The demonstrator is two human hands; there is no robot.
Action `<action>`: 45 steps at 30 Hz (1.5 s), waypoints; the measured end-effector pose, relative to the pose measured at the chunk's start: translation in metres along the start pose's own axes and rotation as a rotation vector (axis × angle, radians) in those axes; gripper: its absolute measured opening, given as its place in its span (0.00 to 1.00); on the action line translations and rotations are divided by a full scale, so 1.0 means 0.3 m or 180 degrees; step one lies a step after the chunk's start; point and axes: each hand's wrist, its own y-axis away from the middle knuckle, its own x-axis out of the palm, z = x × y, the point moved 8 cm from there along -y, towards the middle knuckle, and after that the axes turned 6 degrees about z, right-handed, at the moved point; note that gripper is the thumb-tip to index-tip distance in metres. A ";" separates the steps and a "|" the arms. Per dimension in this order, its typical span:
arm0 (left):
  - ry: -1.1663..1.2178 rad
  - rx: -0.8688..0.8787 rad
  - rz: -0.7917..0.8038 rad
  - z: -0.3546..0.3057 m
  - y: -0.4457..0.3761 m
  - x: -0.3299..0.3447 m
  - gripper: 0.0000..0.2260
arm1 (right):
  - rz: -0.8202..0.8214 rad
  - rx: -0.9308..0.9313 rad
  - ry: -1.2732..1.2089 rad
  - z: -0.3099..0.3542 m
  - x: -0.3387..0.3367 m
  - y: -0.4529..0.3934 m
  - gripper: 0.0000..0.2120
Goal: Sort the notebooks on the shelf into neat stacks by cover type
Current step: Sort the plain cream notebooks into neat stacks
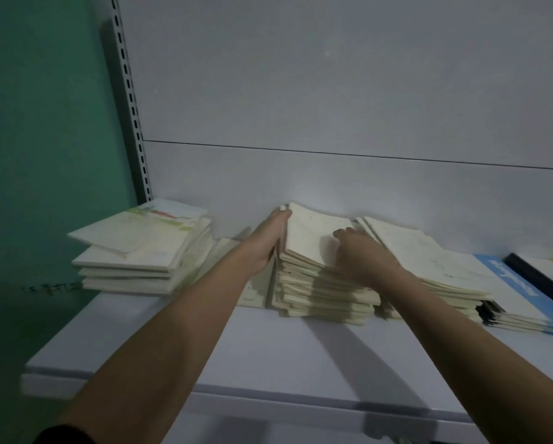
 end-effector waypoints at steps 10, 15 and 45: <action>-0.1554 0.0811 -0.1195 0.225 0.462 -0.360 0.12 | -0.1184 -0.1832 -0.1497 0.501 0.086 0.291 0.11; -0.2014 0.0744 -0.1336 0.252 0.477 -0.498 0.11 | -0.0136 -0.1077 -0.0864 0.586 0.337 0.054 0.30; 0.1424 -0.0831 0.1073 0.145 0.451 -0.333 0.11 | -0.1244 -0.0373 -0.2273 0.629 0.267 0.336 0.19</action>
